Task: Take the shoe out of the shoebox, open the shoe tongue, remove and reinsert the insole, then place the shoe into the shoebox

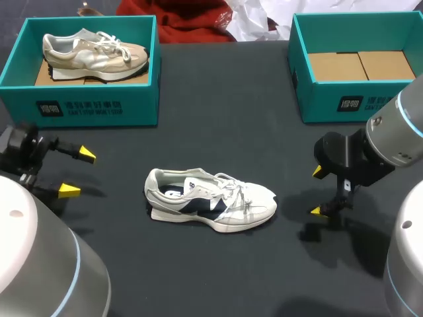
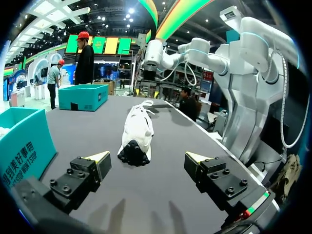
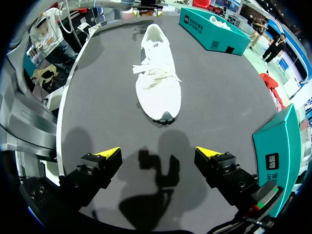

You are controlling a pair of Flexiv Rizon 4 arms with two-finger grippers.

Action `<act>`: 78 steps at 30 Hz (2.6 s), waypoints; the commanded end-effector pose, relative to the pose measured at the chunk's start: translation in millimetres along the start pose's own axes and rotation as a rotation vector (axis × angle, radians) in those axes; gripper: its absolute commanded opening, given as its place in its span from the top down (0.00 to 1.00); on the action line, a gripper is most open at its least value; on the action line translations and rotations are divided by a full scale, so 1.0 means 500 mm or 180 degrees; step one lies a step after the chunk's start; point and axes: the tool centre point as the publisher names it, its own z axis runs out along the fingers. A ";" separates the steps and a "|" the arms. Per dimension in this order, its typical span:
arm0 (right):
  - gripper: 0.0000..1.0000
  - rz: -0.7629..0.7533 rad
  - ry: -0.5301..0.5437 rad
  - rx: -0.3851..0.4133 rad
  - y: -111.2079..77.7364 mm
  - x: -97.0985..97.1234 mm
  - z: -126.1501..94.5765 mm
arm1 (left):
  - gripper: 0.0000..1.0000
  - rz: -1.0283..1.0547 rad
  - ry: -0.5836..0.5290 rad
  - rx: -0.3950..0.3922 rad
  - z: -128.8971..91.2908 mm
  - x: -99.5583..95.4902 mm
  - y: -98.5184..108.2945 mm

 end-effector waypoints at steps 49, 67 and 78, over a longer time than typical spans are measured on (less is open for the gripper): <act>0.00 -0.0001 -0.0010 0.0000 -0.002 0.004 -0.001 | 0.00 -0.0101 -0.0091 0.0102 0.145 -0.043 0.075; 0.00 -0.0001 -0.0010 0.0000 -0.002 0.004 -0.001 | 0.00 -0.0050 -0.0121 0.0106 0.205 -0.063 0.082; 0.00 -0.0001 -0.0010 0.0000 -0.002 0.004 -0.001 | 0.00 0.0007 -0.0164 0.0108 0.226 -0.067 0.081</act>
